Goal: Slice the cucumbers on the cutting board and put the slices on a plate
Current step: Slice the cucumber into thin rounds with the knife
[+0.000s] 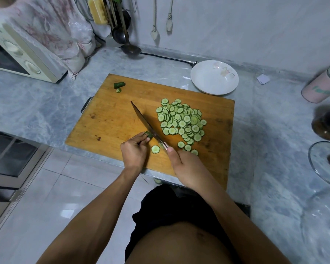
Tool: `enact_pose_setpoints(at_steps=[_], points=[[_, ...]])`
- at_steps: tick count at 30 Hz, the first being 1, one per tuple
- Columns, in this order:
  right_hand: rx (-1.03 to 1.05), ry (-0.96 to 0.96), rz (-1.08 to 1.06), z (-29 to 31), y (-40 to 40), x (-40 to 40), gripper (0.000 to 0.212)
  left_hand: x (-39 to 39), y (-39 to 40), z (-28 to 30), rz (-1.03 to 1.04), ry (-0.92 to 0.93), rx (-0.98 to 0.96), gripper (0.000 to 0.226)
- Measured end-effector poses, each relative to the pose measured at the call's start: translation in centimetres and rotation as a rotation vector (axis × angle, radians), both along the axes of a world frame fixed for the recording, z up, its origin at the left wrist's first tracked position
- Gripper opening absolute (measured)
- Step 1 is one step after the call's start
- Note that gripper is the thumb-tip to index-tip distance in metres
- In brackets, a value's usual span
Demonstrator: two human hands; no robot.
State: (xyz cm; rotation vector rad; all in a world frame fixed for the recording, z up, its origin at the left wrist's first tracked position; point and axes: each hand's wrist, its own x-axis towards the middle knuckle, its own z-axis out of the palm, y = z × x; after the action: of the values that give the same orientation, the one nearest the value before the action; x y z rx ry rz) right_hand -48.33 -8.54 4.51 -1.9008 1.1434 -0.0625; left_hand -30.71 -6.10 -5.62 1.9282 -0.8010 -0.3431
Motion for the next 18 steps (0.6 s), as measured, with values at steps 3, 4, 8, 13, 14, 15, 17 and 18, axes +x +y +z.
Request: enact_pose_setpoints(at_steps=[3,4,8,13,14,15,17,18], points=[[0.021,-0.003,-0.002,0.2,-0.7,-0.2,0.065,0.0,-0.5,0.1,0.024,0.037,-0.005,0.016],[0.025,-0.005,-0.003,0.3,-0.9,-0.1,0.066,0.0,-0.7,0.2,0.027,0.044,-0.008,0.016],[0.016,-0.006,0.011,0.6,-1.5,0.1,0.068,0.1,-1.4,0.5,0.007,0.039,-0.02,0.016],[-0.004,0.015,0.046,0.5,-1.6,0.1,0.063,0.7,-1.5,0.1,-0.017,0.004,-0.017,0.018],[-0.004,0.015,0.049,0.4,-1.5,0.1,0.06,0.7,-1.5,0.1,-0.021,0.003,-0.015,0.018],[-0.004,0.016,0.051,0.4,-1.4,0.0,0.057,0.7,-1.5,0.1,-0.024,0.002,-0.013,0.018],[-0.007,0.022,0.058,0.4,-1.3,0.0,0.055,0.7,-1.5,0.2,-0.028,0.002,-0.011,0.018],[-0.012,0.027,0.06,0.4,-1.2,0.0,0.055,0.7,-1.4,0.2,-0.025,0.004,-0.008,0.018]])
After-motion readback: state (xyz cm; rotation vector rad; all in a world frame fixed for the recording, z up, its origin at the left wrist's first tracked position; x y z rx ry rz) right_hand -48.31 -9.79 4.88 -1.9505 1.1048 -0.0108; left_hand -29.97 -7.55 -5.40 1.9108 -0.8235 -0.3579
